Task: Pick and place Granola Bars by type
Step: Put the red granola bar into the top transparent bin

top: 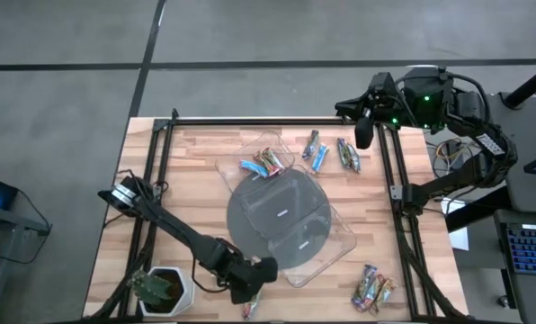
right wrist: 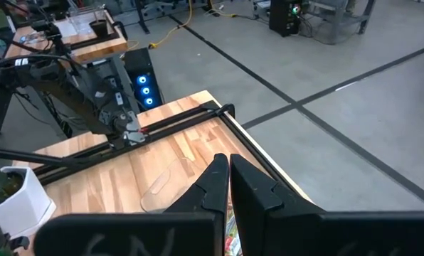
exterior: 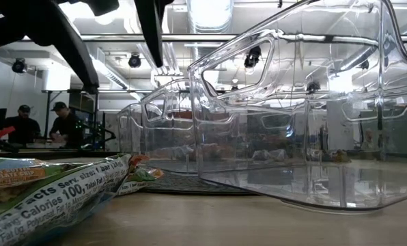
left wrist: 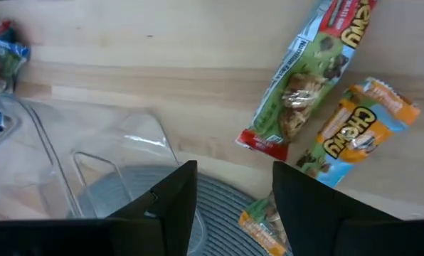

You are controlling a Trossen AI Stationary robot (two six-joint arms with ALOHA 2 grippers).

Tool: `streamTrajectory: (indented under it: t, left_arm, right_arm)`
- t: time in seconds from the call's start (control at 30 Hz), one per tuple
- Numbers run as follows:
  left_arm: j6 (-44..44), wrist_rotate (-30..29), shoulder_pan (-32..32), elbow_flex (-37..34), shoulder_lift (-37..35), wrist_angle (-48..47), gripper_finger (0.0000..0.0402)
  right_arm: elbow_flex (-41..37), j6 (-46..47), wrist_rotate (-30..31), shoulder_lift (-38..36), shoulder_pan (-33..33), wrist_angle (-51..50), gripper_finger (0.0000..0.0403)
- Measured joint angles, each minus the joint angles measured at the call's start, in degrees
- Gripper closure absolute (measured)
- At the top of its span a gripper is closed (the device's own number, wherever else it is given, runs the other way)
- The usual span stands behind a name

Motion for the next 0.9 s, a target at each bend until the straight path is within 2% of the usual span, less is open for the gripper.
streamTrajectory:
  t: [0.27, 0.6, 0.7, 0.8, 0.9]
  left_arm:
    - [-8.8, -1.6, 0.0, 1.7, 0.1, 2.8, 0.0227]
    - [-8.6, -2.5, -0.1, 3.7, 0.1, 2.5, 0.0160]
    - [-5.6, -2.5, -0.1, 3.6, 0.0, 2.1, 0.0153]
    - [1.0, -1.9, -0.4, 2.8, 0.0, 2.3, 0.0152]
    - [5.7, 0.7, -0.7, 1.4, 0.0, 2.7, 0.0152]
  right_arm:
    - [0.0, 0.0, 0.0, 0.0, 0.0, 0.0, 0.0394]
    - [0.0, 1.0, 0.0, 0.0, 0.0, 0.0, 0.0394]
    - [0.0, 1.1, 0.0, 0.0, 0.0, 0.0, 0.0394]
    - [0.0, 1.1, 0.0, 0.0, 0.0, 0.0, 0.0394]
    - [0.0, 1.1, 0.0, 0.0, 0.0, 0.1, 0.0394]
